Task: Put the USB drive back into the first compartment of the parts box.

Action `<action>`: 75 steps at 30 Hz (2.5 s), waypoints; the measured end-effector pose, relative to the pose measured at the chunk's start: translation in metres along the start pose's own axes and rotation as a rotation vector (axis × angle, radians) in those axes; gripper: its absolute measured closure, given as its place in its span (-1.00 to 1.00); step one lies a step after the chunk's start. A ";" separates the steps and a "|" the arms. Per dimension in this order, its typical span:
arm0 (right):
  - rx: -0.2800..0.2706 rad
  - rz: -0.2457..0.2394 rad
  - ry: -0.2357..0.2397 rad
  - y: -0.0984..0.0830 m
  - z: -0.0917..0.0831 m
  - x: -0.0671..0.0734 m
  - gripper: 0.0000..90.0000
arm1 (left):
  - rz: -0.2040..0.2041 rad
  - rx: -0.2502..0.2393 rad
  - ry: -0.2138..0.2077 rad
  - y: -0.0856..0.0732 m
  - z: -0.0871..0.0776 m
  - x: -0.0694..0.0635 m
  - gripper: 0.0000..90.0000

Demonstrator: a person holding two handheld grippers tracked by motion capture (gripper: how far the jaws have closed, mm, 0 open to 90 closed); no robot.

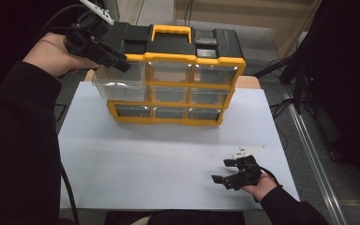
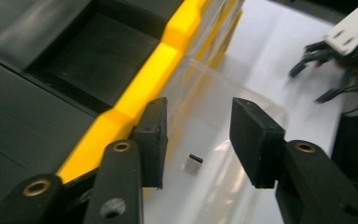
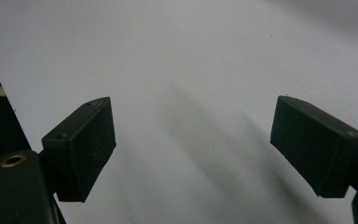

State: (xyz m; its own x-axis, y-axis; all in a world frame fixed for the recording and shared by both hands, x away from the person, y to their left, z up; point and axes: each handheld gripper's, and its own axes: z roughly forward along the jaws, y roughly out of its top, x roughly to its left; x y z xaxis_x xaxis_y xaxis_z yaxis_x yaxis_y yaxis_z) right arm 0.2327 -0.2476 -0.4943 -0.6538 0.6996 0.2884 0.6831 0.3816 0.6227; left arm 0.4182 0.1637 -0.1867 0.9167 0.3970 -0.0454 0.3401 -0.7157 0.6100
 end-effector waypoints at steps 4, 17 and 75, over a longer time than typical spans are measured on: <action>0.001 -0.003 -0.002 0.000 0.000 0.000 -0.73 | 0.019 -0.009 -0.006 0.001 -0.004 -0.012 0.10; 0.002 -0.004 -0.002 0.001 0.000 0.001 -0.73 | 0.005 -0.022 -0.074 -0.003 -0.011 -0.036 -0.04; -0.022 0.031 -0.001 -0.001 -0.004 -0.005 -0.73 | -0.062 -0.052 -0.060 -0.122 0.085 -0.090 -0.38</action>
State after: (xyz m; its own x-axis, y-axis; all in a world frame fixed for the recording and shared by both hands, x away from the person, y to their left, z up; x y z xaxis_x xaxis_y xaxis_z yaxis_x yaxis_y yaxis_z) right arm 0.2336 -0.2536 -0.4933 -0.6317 0.7118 0.3071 0.6958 0.3459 0.6295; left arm 0.3122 0.1663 -0.3245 0.9057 0.4032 -0.1311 0.3869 -0.6594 0.6446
